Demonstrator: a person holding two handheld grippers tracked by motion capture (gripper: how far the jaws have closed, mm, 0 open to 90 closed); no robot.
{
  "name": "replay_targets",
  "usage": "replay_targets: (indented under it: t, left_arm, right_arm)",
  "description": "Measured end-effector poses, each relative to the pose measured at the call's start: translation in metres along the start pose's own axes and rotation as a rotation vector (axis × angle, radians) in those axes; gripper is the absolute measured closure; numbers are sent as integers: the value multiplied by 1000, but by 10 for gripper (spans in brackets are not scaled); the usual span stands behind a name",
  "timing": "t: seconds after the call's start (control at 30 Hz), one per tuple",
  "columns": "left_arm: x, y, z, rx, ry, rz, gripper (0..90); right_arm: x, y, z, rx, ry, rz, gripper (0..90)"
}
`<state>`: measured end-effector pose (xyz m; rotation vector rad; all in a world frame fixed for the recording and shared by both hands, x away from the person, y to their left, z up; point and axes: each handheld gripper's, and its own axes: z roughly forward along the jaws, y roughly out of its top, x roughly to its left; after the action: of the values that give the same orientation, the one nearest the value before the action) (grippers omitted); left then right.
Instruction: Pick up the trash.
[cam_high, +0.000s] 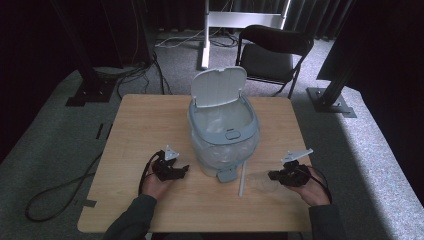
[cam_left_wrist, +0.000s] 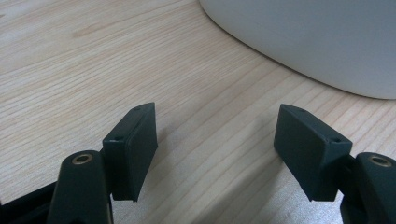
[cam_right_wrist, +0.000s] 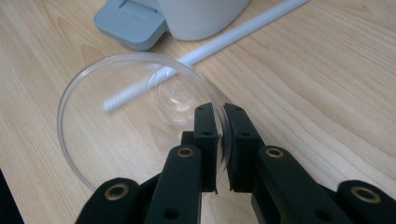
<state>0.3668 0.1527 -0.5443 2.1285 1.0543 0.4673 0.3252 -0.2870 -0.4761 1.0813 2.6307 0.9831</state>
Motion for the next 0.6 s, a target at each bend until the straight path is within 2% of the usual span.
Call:
replay_targets:
  t: [0.13,0.2,0.6]
  left_arm:
    - [0,0,0,-1,0,0,303]
    - [0,0,0,0,0,0,303]
    - [0,0,0,0,0,1,302]
  right_arm:
    - [-1,-2,0,-1,10,1,849]
    - [-1,-2,0,-19,20,2,859]
    - [-3,8,-11,-124,-86,37,862]
